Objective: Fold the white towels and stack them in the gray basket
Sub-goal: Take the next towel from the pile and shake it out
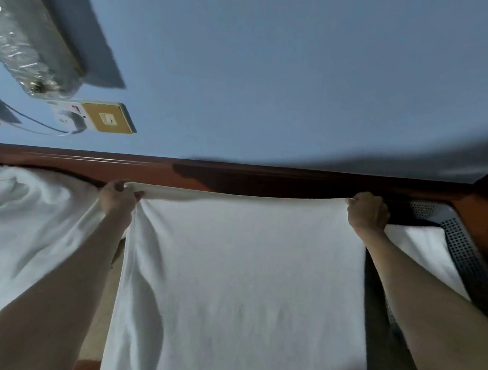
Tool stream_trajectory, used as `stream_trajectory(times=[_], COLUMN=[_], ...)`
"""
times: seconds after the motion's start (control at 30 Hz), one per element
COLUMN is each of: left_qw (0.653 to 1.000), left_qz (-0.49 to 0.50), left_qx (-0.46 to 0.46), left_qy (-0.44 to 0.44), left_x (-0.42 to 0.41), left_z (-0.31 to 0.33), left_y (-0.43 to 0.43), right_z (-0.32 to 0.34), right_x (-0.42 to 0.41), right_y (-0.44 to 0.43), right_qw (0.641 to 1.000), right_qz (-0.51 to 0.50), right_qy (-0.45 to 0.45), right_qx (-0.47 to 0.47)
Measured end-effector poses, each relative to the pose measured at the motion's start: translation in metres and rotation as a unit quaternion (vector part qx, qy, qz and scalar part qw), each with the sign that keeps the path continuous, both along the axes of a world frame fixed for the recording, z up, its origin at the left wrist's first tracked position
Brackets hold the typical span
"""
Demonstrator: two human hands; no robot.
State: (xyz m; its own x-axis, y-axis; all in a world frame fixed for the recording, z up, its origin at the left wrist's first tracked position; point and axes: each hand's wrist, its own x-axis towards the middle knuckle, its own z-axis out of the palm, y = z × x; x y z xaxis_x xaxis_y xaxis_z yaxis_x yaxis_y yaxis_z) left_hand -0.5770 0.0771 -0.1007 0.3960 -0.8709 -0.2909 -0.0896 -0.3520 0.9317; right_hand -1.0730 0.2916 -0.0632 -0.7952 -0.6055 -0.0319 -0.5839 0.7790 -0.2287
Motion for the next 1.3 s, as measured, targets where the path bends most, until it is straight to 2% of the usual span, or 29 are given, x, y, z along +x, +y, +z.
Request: stream_trajectory(times=[0.3,0.5,0.63,0.7,0.73,0.8,0.9,1.0,1.1,1.23,1.3], left_qw=[0.996,0.987,0.994,0.998,0.998,0.977,0.932,0.869,0.787,0.710,0.691], left_qz=[0.046,0.081,0.087,0.045,0.000,-0.088,-0.189,-0.347,-0.473,-0.531,-0.526], left_qx=[0.004,-0.007,0.024,0.041,0.050,0.018,-0.103,-0.151,-0.156,-0.154,-0.142], left_qy=[0.081,0.136,0.059,0.016,-0.044,-0.191,-0.293,-0.319,-0.364,-0.436,-0.476], left_x=[-0.038,-0.042,-0.034,-0.041,-0.048,-0.068,-0.114,-0.164,-0.209,-0.233,-0.235], left_z=[-0.078,-0.119,-0.164,-0.163,-0.162,-0.159,-0.164,-0.187,-0.208,-0.226,-0.230], left_y=[-0.044,-0.085,-0.085,-0.071,-0.062,-0.038,0.009,0.049,0.073,0.078,0.080], right_z=[-0.088,-0.123,-0.160,-0.185,-0.195,-0.212,-0.230,-0.241,-0.255,-0.273,-0.276], right_x=[-0.022,-0.024,-0.028,-0.034,-0.034,-0.026,0.006,0.051,0.084,0.069,0.051], right_y=[-0.054,-0.077,-0.084,-0.085,-0.084,-0.076,-0.058,-0.046,-0.041,-0.040,-0.039], right_qw=[0.998,0.987,0.980,0.982,0.981,0.982,0.980,0.963,0.939,0.930,0.918], right_qz=[-0.006,-0.051,-0.066,-0.041,-0.030,0.004,0.111,0.221,0.321,0.365,0.396], right_qy=[-0.062,-0.088,-0.119,-0.132,-0.147,-0.149,-0.086,-0.058,-0.051,-0.030,-0.009], right_qx=[-0.017,-0.128,-0.142,-0.125,-0.119,-0.113,-0.142,-0.146,-0.110,-0.027,-0.007])
